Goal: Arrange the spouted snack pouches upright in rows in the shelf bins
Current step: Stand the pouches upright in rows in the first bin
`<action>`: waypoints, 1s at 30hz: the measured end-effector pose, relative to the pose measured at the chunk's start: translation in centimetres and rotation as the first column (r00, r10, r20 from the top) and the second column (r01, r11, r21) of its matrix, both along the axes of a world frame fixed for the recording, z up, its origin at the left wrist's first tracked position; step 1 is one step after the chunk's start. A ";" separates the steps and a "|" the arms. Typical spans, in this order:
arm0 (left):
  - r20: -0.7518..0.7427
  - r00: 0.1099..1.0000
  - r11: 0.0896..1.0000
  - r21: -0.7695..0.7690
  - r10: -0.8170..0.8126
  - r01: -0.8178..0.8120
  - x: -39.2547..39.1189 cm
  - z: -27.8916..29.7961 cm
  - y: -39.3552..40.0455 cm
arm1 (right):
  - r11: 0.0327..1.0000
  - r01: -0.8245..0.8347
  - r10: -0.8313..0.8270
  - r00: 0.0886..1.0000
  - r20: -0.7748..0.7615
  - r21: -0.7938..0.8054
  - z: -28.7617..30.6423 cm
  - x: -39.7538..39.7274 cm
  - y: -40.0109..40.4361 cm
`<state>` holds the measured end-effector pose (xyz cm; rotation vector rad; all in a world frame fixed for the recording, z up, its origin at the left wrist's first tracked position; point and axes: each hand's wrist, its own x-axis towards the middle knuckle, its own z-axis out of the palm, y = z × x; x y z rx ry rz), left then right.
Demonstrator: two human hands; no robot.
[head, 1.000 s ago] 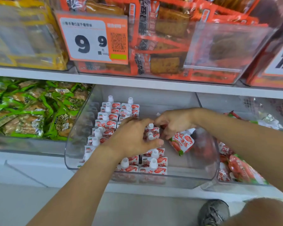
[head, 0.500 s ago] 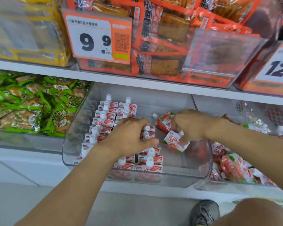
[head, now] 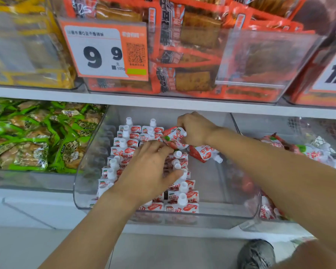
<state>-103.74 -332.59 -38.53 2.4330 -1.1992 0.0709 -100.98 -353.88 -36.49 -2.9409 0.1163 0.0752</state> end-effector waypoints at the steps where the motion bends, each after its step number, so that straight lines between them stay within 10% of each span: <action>1: 0.030 0.999 0.999 0.007 0.038 -0.038 0.1 -0.2 0.4 | 1.000 0.003 -0.003 0.999 -0.038 0.015 -0.2 0.2 -0.5; 17: -0.154 0.983 0.995 0.025 0.104 -0.101 0.3 -0.5 2.5 | 0.948 -0.031 0.148 0.924 -0.352 0.318 -0.4 -0.1 -0.2; 30: -0.171 0.980 0.995 0.020 0.098 -0.096 0.3 -0.1 2.4 | 0.997 -0.071 0.064 0.974 -0.218 -0.025 2.1 -2.8 -2.8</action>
